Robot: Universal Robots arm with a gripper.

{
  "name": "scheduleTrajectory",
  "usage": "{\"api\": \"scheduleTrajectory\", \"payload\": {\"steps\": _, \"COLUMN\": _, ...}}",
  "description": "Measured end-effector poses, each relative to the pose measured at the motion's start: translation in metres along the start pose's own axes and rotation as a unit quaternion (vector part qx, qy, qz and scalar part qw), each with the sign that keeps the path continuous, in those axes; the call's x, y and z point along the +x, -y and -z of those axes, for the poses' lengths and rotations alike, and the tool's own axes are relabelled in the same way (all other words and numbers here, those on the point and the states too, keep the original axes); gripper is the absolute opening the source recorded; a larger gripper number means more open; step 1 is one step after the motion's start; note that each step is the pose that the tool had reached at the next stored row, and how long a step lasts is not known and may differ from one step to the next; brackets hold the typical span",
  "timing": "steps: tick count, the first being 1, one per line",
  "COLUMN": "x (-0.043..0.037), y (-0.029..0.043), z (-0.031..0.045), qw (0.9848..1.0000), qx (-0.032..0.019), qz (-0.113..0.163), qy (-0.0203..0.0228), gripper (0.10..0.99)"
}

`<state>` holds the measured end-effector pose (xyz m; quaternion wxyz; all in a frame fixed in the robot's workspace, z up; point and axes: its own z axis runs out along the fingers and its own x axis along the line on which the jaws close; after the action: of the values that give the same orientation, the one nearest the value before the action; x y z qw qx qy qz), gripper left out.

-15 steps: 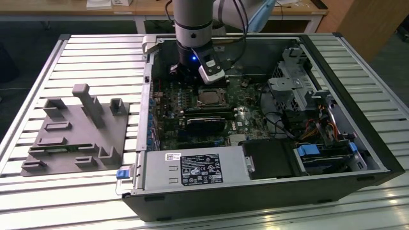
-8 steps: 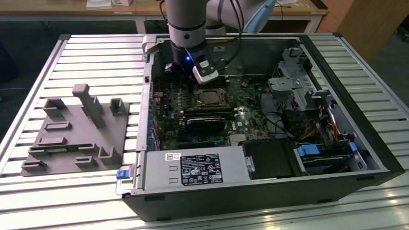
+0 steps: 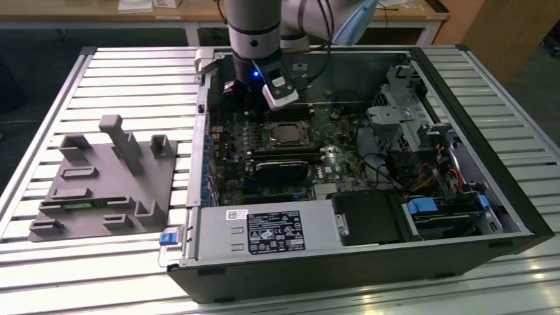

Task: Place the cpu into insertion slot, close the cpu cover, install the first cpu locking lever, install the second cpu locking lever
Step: 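Install the first cpu locking lever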

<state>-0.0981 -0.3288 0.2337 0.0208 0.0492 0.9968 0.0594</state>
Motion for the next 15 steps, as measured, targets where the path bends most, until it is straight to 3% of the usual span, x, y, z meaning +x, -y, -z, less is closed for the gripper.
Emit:
{"api": "scheduleTrajectory", "payload": {"steps": 5, "x": 0.0019, "y": -0.0001, "z": 0.0023, "qw": 0.9999, "qx": -0.0114, "qz": -0.001, "qy": -0.0008, "gripper": 0.106}}
{"api": "scheduleTrajectory", "payload": {"steps": 7, "x": 0.0029, "y": 0.0, "z": 0.0024, "qw": 0.9997, "qx": -0.0253, "qz": -0.001, "qy": -0.0022, "gripper": 0.106}}
{"api": "scheduleTrajectory", "payload": {"steps": 9, "x": 0.0035, "y": 0.0001, "z": 0.0024, "qw": 0.9991, "qx": -0.0433, "qz": -0.002, "qy": -0.0038, "gripper": 0.106}}
{"api": "scheduleTrajectory", "payload": {"steps": 12, "x": 0.0042, "y": 0.0001, "z": 0.0025, "qw": 0.9984, "qx": -0.0561, "qz": -0.003, "qy": -0.0052, "gripper": 0.106}}
{"api": "scheduleTrajectory", "payload": {"steps": 14, "x": 0.0042, "y": 0.0001, "z": 0.0025, "qw": 0.9974, "qx": -0.072, "qz": -0.003, "qy": -0.0067, "gripper": 0.106}}
{"api": "scheduleTrajectory", "payload": {"steps": 15, "x": 0.0042, "y": 0.0001, "z": 0.0024, "qw": 0.9972, "qx": -0.0748, "qz": -0.004, "qy": -0.0069, "gripper": 0.106}}
